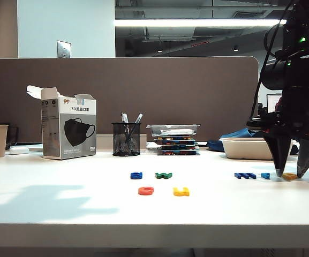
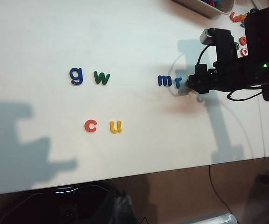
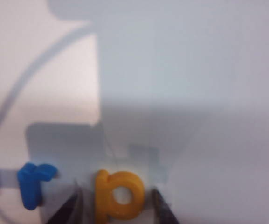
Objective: Select the appropriate letters from the row of letter magnets placed on the table to arrange into the word "cup".
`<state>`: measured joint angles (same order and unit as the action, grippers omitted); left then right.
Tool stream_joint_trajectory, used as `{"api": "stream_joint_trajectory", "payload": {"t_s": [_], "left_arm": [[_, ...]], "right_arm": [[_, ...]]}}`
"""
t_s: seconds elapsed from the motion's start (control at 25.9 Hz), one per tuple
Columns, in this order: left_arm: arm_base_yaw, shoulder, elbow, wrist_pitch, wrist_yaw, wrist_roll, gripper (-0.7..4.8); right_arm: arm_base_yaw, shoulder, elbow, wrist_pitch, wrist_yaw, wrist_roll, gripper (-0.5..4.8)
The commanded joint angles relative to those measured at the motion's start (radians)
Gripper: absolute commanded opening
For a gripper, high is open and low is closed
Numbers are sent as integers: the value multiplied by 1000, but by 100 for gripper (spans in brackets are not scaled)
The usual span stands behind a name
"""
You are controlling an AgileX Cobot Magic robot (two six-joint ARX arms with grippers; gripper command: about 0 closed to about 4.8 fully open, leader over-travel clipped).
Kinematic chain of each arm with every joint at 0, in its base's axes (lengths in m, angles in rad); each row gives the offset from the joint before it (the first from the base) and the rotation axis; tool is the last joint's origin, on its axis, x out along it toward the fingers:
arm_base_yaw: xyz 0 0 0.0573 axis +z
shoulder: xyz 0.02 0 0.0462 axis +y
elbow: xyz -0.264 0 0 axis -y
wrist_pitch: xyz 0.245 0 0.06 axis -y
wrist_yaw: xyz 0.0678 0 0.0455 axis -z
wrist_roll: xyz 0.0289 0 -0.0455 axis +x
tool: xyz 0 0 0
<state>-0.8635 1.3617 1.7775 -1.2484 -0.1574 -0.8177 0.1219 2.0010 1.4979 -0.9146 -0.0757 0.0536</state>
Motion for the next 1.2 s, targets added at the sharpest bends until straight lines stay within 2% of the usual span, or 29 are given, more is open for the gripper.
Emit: {"api": "stream_joint_trajectory", "payload": {"t_s": [0.04, 0.19, 0.31, 0.89, 1.0, 1.2], "left_arm": [[-1, -3, 3, 9, 0, -2, -5], [-1, -3, 3, 9, 0, -2, -5], [-1, -3, 3, 9, 0, -2, -5], [-1, -3, 3, 9, 0, -2, -5], [-1, -3, 3, 9, 0, -2, -5], [-1, -3, 3, 9, 0, -2, -5]], "right_arm": [[1, 3, -2, -16, -5, -2, 175], [1, 3, -2, -17, -5, -2, 174], [1, 3, -2, -19, -5, -2, 144], [1, 3, -2, -19, -5, -2, 142], [1, 3, -2, -19, -5, -2, 112], [0, 3, -2, -19, -5, -2, 112]]}}
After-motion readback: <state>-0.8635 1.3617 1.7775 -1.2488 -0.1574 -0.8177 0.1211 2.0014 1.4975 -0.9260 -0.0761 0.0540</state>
